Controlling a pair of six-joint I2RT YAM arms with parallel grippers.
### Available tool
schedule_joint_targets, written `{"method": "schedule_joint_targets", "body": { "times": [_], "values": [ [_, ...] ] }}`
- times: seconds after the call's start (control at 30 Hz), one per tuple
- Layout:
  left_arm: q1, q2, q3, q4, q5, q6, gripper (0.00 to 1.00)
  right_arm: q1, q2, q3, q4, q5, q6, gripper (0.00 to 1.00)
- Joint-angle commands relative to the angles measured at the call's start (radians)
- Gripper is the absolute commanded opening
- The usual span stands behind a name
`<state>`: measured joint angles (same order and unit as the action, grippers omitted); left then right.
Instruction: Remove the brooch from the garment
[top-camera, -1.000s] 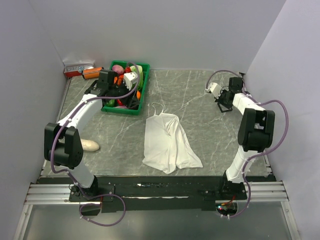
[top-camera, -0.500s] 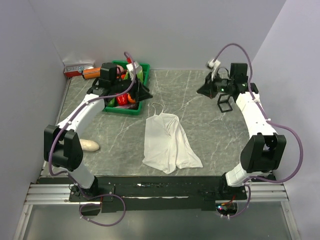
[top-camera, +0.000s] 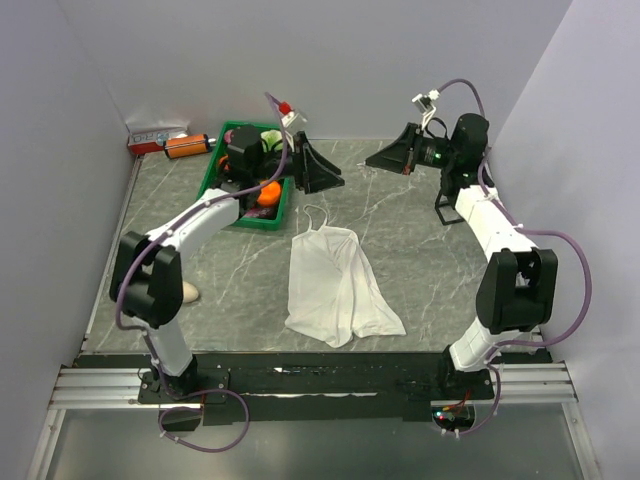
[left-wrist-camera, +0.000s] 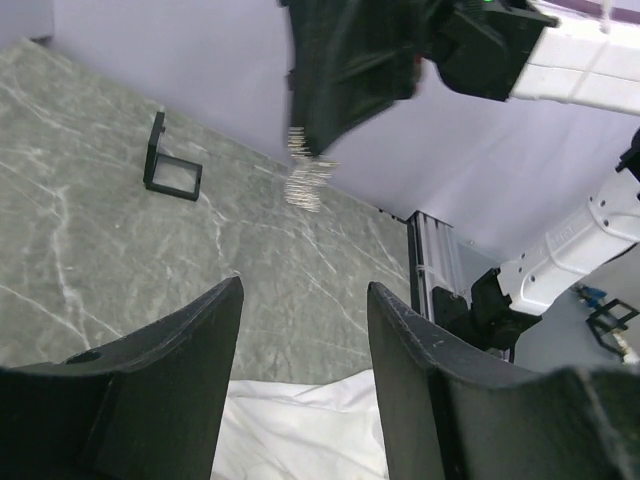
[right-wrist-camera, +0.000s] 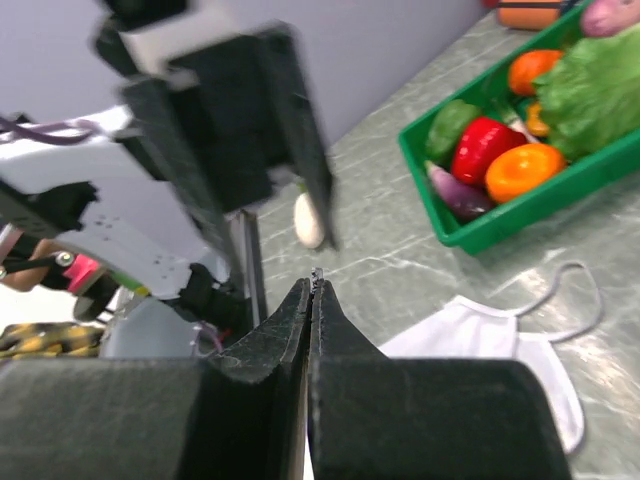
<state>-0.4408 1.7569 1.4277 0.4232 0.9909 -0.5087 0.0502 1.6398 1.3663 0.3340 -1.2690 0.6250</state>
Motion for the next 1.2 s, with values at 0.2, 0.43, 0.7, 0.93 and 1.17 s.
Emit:
{"method": "schedule_joint_targets", "body": {
  "times": [0.2,0.43,0.7,0.93,1.17],
  "values": [
    [0.004,0.087,0.066,0.239,0.022,-0.215,0.56,0.062,-0.009,0.030,0.103,-0.049,0.071,0.00],
    [0.004,0.093,0.085,0.278,0.072,-0.226,0.51,0.063,-0.006,0.024,0.066,-0.056,0.038,0.00],
    [-0.004,0.101,0.092,0.272,0.103,-0.205,0.49,0.065,0.009,0.036,0.063,-0.055,0.031,0.00],
    [-0.016,0.116,0.111,0.279,0.115,-0.208,0.44,0.074,0.009,0.036,0.060,-0.058,0.030,0.00],
    [-0.027,0.131,0.131,0.279,0.127,-0.205,0.35,0.082,0.009,0.034,0.060,-0.056,0.028,0.00]
  ]
}}
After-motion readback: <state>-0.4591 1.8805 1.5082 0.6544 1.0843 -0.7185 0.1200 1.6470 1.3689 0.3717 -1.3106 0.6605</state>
